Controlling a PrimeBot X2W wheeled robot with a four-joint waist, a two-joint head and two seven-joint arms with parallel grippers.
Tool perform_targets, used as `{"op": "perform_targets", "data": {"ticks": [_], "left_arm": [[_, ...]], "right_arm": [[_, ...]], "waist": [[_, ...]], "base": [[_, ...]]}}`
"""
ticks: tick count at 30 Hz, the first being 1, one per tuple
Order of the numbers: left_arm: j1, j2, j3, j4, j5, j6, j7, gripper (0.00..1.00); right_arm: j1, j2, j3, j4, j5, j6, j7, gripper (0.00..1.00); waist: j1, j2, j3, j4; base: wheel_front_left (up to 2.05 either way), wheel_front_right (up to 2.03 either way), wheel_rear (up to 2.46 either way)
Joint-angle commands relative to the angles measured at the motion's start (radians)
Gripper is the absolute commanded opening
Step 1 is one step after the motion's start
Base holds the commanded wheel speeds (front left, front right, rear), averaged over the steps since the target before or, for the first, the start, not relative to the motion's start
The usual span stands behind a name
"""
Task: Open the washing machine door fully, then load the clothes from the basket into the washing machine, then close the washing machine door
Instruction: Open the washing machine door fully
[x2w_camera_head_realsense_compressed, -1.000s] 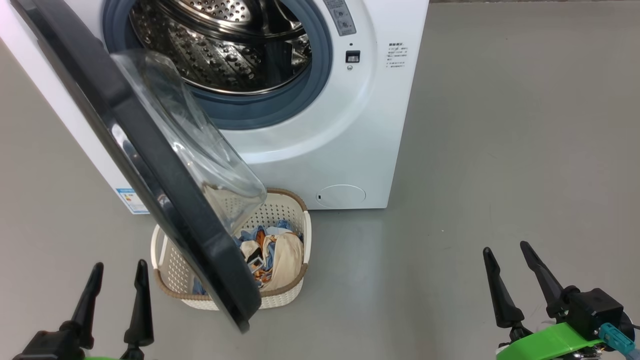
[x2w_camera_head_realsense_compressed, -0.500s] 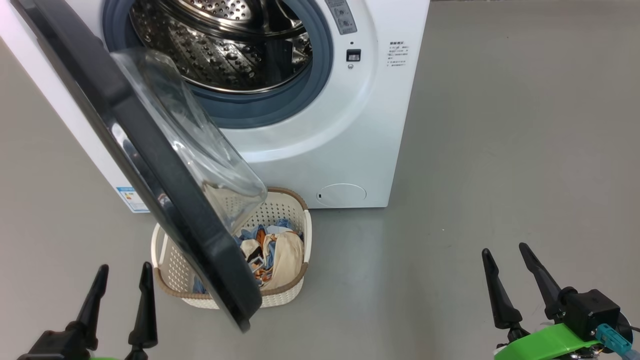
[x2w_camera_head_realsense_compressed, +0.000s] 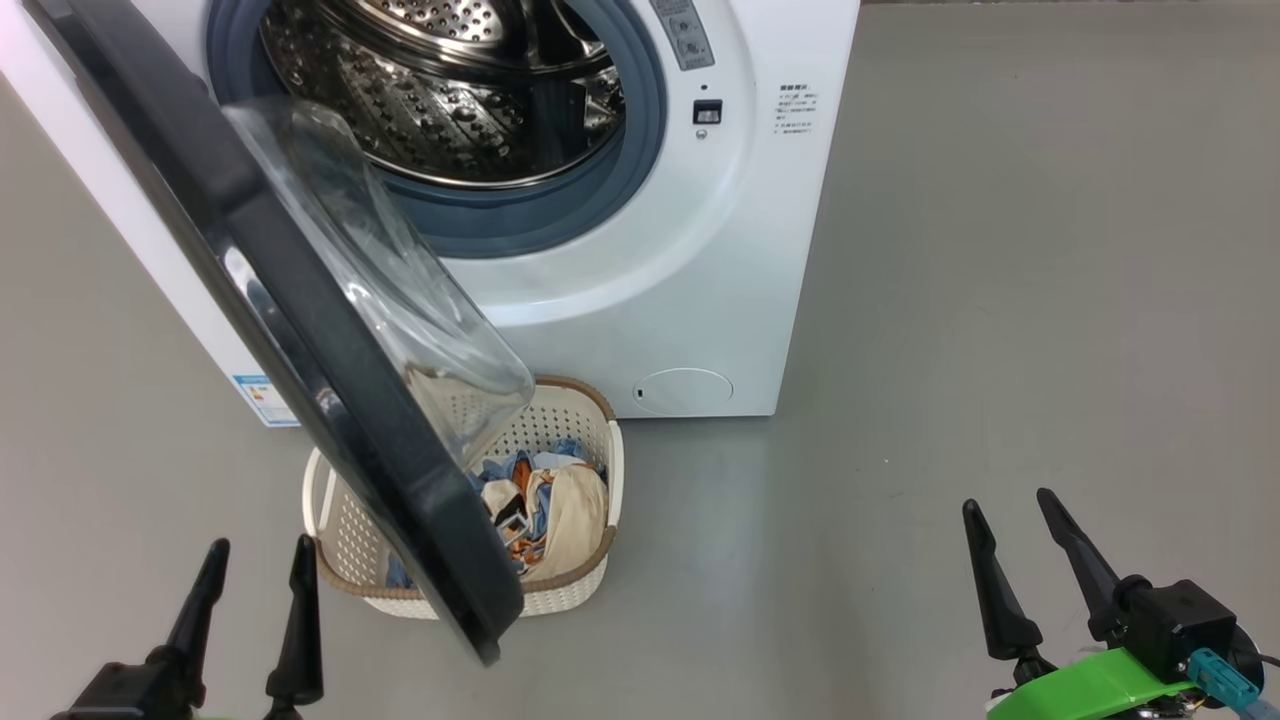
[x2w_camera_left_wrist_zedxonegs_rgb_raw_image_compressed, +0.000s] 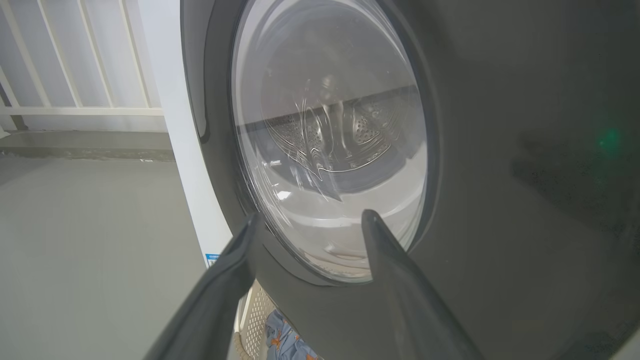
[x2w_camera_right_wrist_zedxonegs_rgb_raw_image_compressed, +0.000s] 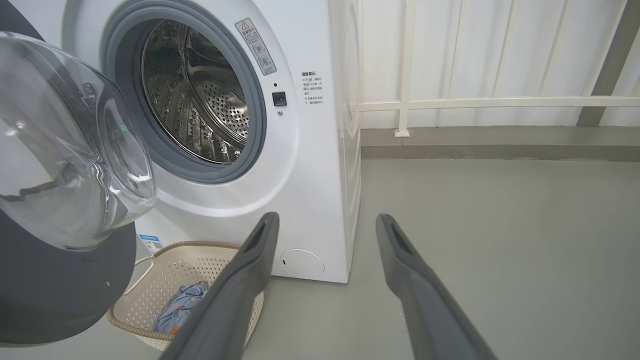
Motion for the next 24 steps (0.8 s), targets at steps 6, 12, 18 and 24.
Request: {"op": "perform_targets", "data": {"ticks": [6,12,18,24], "left_arm": [[-0.009,0.025,0.028,-0.009,0.011,-0.002,-0.006,1.00],[-0.006,0.025,0.028,-0.001,0.019,-0.002,-0.006,1.00],[-0.001,0.024,0.028,0.000,0.022,-0.002,-0.006,1.00],[0.002,0.024,0.027,-0.003,0.023,-0.002,-0.006,1.00]], "right_arm": [[-0.021,-0.004,0.022,-0.010,-0.013,0.003,-0.012,1.00],[-0.019,-0.004,0.020,0.005,-0.019,0.003,-0.012,1.00],[-0.017,-0.004,0.017,0.013,-0.028,0.003,-0.012,1.00],[-0.017,-0.004,0.014,0.018,-0.039,0.003,-0.012,1.00]], "waist": [[0.0000,0.0000,-0.006,0.000],[0.0000,0.0000,-0.014,0.001],[0.0000,0.0000,-0.019,0.003],[0.0000,0.0000,-0.020,0.005]], "base": [[0.00,0.00,0.00],[0.00,0.00,0.00],[0.00,0.00,0.00],[0.00,0.00,0.00]]}}
